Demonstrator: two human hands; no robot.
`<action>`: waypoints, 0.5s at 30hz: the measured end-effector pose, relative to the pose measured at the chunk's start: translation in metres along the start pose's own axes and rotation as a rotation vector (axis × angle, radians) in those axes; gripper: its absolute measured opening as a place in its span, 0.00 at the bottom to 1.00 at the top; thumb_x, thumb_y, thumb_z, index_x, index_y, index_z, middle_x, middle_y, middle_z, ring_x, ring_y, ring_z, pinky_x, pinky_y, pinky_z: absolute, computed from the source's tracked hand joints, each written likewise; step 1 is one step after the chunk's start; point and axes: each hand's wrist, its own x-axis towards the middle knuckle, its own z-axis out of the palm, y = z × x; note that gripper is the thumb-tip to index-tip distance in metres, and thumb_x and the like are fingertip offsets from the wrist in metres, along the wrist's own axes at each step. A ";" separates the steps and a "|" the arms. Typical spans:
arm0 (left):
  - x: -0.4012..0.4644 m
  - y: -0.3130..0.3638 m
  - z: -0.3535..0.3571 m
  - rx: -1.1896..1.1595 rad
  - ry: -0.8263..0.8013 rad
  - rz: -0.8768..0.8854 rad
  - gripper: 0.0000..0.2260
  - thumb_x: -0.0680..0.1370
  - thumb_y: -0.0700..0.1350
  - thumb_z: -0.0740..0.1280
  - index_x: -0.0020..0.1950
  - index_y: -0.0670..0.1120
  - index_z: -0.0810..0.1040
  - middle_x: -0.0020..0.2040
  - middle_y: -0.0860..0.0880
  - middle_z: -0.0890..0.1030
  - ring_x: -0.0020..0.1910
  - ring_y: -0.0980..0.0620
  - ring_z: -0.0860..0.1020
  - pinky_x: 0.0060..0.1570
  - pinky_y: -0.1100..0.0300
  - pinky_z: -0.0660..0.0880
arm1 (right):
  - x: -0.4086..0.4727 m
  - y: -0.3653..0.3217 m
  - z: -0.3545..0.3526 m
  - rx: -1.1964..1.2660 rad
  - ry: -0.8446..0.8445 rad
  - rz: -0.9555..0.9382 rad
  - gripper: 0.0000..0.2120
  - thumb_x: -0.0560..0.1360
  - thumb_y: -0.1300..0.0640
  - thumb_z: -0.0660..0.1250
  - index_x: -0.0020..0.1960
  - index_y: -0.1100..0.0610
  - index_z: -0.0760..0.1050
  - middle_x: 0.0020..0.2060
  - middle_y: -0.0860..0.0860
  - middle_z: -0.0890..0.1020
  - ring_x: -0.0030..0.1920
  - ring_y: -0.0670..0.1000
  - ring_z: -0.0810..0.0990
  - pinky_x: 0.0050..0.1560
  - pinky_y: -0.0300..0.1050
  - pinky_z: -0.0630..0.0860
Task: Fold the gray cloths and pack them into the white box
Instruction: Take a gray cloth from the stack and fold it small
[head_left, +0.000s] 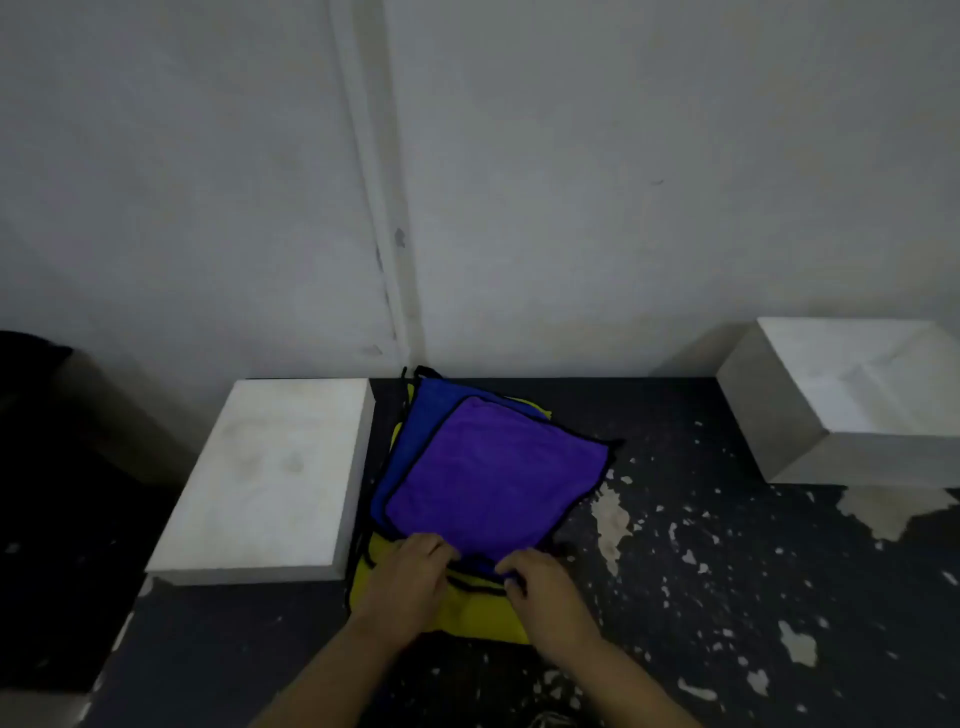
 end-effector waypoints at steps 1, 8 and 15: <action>0.002 -0.003 0.005 -0.012 -0.019 0.018 0.18 0.59 0.36 0.76 0.47 0.50 0.83 0.40 0.54 0.82 0.38 0.57 0.81 0.36 0.70 0.75 | 0.002 0.001 0.008 -0.033 -0.020 -0.001 0.13 0.76 0.63 0.61 0.58 0.56 0.76 0.56 0.50 0.79 0.58 0.46 0.73 0.56 0.28 0.63; 0.018 -0.016 0.019 0.049 -0.083 0.077 0.26 0.54 0.41 0.81 0.51 0.52 0.83 0.46 0.55 0.84 0.42 0.58 0.82 0.40 0.68 0.78 | 0.014 0.006 0.027 -0.287 -0.004 -0.061 0.22 0.72 0.64 0.67 0.66 0.57 0.72 0.66 0.54 0.72 0.66 0.50 0.71 0.68 0.39 0.66; 0.022 -0.026 0.031 -0.057 -0.046 -0.007 0.22 0.67 0.34 0.73 0.58 0.49 0.79 0.53 0.49 0.81 0.50 0.52 0.80 0.49 0.61 0.75 | 0.024 0.011 0.031 -0.324 0.083 -0.096 0.20 0.59 0.61 0.80 0.49 0.53 0.81 0.45 0.49 0.83 0.43 0.47 0.82 0.44 0.36 0.80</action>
